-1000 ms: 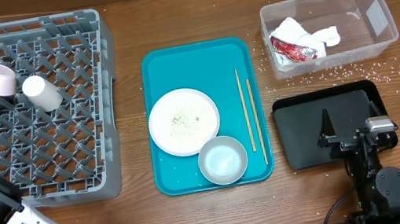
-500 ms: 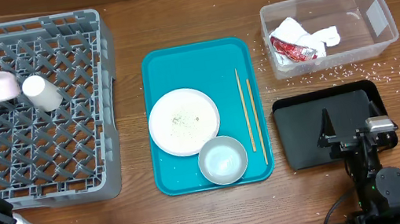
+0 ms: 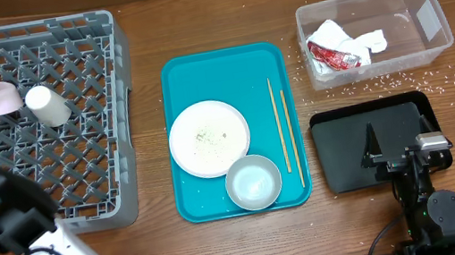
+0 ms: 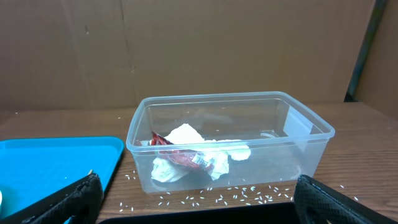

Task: Sort waste into correct bins and load items into the dishwasher
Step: 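Lower the pink bowl into the rack and open the left gripper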

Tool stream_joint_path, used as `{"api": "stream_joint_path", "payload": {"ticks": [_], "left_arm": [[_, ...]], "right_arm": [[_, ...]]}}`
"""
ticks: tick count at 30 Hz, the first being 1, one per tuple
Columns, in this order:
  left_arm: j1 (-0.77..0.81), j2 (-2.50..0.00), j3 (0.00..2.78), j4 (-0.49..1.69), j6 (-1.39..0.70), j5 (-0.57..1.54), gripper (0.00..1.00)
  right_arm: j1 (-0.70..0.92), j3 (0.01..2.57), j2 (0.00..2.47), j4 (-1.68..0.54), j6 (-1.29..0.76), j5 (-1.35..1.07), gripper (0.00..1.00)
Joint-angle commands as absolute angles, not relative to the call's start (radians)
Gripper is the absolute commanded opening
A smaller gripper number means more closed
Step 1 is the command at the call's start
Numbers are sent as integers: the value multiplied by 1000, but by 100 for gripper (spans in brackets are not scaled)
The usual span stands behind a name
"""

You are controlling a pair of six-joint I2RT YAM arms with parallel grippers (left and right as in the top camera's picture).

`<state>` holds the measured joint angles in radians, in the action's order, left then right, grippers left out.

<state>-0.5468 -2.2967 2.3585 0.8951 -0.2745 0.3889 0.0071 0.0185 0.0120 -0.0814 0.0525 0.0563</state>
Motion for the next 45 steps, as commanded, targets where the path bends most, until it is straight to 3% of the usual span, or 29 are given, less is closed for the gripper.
{"api": "stream_joint_path", "payload": {"ticks": [1, 11, 33, 41, 45], "left_arm": [[-500, -2304, 2354, 889, -231, 22, 4], [-488, -2358, 2343, 933, -223, -144, 4], [-525, -2367, 2242, 1044, -165, -192, 4], [-543, -2287, 2297, 1108, -290, -197, 4], [-533, -2188, 2357, 1122, -364, -104, 4]], "right_arm": [[4, 9, 3, -76, 53, 62, 100], [4, 8, 3, -76, 53, 62, 100], [4, 9, 3, -76, 53, 62, 100], [4, 9, 3, -76, 54, 62, 100], [4, 9, 3, -76, 53, 62, 100]]}}
